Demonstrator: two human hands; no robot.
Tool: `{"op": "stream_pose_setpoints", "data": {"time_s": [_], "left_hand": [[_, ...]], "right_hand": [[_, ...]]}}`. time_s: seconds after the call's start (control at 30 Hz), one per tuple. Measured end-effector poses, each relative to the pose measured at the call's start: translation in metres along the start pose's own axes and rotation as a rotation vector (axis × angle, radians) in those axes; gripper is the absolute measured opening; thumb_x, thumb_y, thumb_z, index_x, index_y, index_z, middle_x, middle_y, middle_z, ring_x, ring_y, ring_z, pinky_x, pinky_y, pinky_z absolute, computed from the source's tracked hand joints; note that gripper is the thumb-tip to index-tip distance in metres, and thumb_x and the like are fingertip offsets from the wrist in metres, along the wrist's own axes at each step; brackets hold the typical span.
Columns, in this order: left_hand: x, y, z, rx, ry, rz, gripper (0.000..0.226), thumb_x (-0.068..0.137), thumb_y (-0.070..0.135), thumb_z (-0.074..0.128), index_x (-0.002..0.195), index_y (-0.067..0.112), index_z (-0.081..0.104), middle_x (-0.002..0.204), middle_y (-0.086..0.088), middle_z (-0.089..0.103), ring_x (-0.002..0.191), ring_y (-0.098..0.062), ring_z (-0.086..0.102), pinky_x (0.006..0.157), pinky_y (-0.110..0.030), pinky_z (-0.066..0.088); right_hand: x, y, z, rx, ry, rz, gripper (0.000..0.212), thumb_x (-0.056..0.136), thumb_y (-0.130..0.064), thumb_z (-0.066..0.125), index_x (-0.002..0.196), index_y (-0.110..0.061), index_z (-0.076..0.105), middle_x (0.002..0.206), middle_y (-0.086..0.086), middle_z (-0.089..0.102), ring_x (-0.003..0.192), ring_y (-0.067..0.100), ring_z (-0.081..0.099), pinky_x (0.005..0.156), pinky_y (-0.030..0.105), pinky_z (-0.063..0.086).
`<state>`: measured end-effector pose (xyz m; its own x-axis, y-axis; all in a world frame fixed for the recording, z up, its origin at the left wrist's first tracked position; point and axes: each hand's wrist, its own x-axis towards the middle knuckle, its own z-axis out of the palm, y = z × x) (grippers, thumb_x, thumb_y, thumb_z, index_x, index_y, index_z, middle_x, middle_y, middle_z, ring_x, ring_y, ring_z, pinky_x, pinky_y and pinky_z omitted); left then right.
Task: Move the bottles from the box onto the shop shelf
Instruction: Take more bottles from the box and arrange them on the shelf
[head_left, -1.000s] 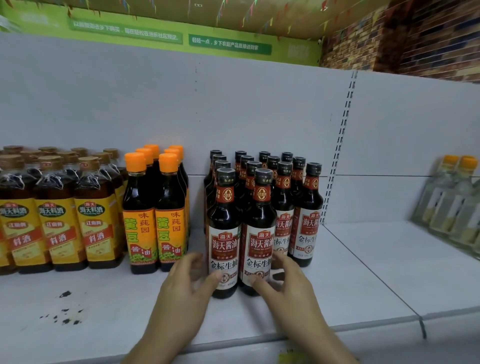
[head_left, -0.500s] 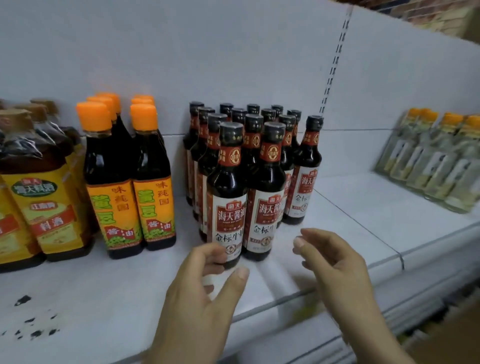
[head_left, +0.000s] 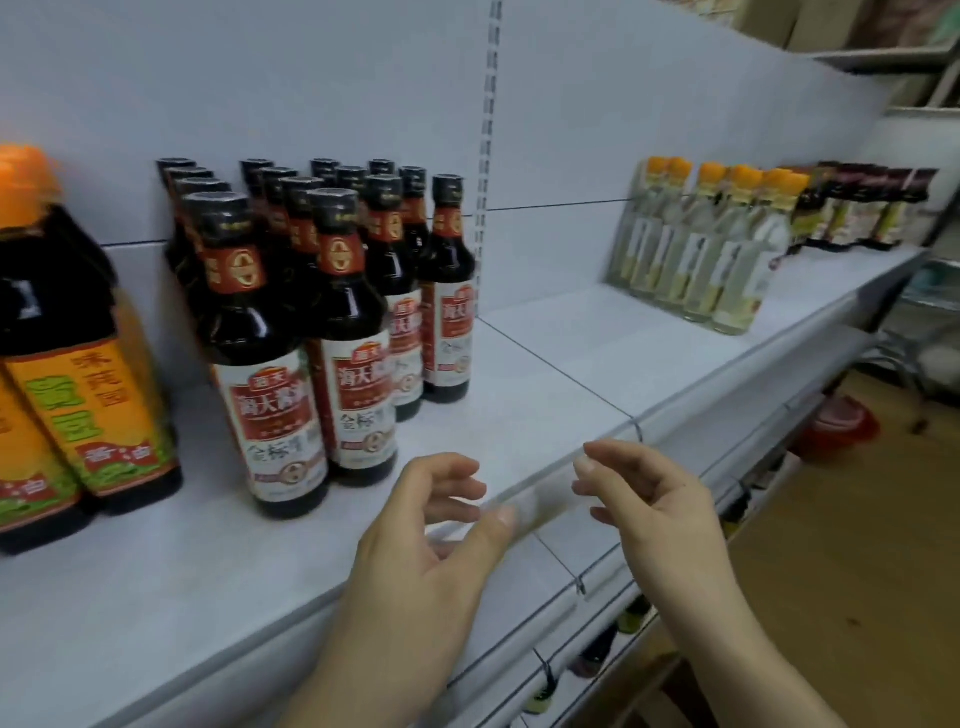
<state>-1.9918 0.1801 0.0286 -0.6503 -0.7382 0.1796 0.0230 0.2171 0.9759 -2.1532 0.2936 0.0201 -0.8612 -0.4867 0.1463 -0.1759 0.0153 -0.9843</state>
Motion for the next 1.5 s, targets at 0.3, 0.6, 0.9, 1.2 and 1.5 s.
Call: {"op": "stream_pose_setpoints", "data": {"time_s": [0.3,0.6,0.9,1.2,1.5], "left_hand": [[0.003,-0.003,0.136,0.014,-0.077,-0.053,0.026,0.077,0.051,0.074,0.100,0.042,0.065,0.100,0.014,0.071,0.096,-0.007,0.068,0.090,-0.037,0.055],[-0.008,-0.006,0.290,0.060,-0.180,-0.140,0.020,0.091,0.039,0.072,0.108,0.033,0.064,0.104,0.012,0.065,0.091,-0.001,0.063,0.089,-0.041,0.057],[-0.001,-0.013,0.409,0.086,-0.407,-0.157,0.020,0.092,0.033,0.072,0.108,0.027,0.063,0.101,0.006,0.068,0.085,-0.003,0.068,0.070,-0.025,0.054],[0.029,-0.043,0.502,0.072,-0.616,-0.212,0.018,0.092,0.032,0.074,0.107,0.028,0.064,0.099,0.005,0.069,0.094,-0.017,0.069,0.085,-0.040,0.056],[0.095,-0.107,0.563,0.137,-0.847,-0.246,0.020,0.091,0.036,0.074,0.106,0.033,0.062,0.098,0.009,0.068,0.094,-0.009,0.067,0.086,-0.032,0.052]], "right_hand": [[0.010,0.029,-0.124,0.029,0.090,0.021,0.013,0.092,-0.028,0.074,0.105,-0.023,0.076,0.093,-0.005,0.078,0.093,0.010,0.074,0.090,0.042,0.059],[0.032,0.072,-0.270,-0.021,0.148,0.072,0.012,0.093,-0.034,0.074,0.103,-0.029,0.076,0.097,-0.010,0.077,0.096,0.007,0.072,0.083,0.034,0.058],[0.033,0.106,-0.379,0.014,0.364,0.197,0.011,0.092,-0.029,0.075,0.101,-0.024,0.076,0.093,-0.005,0.077,0.087,0.005,0.072,0.077,0.027,0.054],[0.047,0.129,-0.442,-0.074,0.603,0.315,0.010,0.091,-0.029,0.075,0.100,-0.024,0.075,0.097,-0.005,0.077,0.091,0.011,0.072,0.084,0.031,0.058],[0.079,0.175,-0.453,-0.142,0.785,0.513,0.014,0.092,-0.034,0.073,0.106,-0.029,0.071,0.099,-0.010,0.075,0.090,0.006,0.072,0.085,0.032,0.059]]}}
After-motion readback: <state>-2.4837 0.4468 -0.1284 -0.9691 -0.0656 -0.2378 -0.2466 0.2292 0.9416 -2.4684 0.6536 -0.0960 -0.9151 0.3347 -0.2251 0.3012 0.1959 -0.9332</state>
